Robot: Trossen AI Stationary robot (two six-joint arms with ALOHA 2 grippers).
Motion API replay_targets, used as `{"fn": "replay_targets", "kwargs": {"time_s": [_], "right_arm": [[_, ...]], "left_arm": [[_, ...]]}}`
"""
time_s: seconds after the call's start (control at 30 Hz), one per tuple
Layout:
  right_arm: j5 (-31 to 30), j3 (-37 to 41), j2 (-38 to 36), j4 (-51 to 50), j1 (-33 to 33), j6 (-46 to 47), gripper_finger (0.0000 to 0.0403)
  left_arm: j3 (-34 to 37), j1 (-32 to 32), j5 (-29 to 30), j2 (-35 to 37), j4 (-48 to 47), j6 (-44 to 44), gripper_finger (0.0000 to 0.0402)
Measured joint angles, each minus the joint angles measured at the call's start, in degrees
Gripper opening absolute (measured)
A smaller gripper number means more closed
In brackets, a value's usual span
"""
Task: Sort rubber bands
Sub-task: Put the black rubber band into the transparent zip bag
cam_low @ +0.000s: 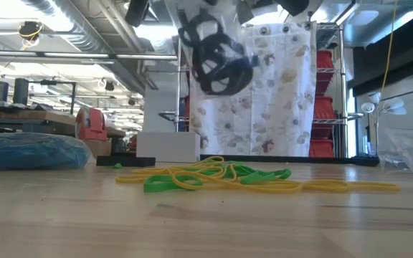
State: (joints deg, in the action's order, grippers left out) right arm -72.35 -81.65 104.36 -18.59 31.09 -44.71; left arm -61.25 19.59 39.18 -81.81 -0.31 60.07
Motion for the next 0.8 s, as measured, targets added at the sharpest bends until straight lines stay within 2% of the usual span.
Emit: {"fn": "replay_targets", "kwargs": {"time_s": [0.1,0.27,0.37,0.47,0.57,0.8], "right_arm": [[-0.25,0.0,0.0,-0.57,0.02,-1.94,0.0003],[-1.06,0.0,0.0,-9.55,-0.29,-1.65,0.0003],[-1.24,0.0,0.0,-15.62,-0.67,1.95,0.0003],[-4.4,0.0,0.0,-18.33,-0.85,4.34,0.0003],[-5.76,0.0,0.0,-16.32,-0.72,2.21,0.0003],[4.36,0.0,0.0,-4.44,-0.74,-7.1,0.0003]], "left_arm": [[0.0,-0.56,-0.04,-0.06,-0.42,0.21,0.0001],[0.0,-0.58,-0.02,-0.04,-0.14,0.12,0.0001],[0.0,-0.15,0.0,-0.04,-0.29,-0.24,0.0001],[0.0,-0.04,-0.01,-0.04,-0.84,-0.7,0.0001],[0.0,-0.04,-0.02,-0.04,-0.81,-0.93,0.0001],[0.0,-0.04,-0.02,-0.39,-0.62,-0.9,0.0001]]}}
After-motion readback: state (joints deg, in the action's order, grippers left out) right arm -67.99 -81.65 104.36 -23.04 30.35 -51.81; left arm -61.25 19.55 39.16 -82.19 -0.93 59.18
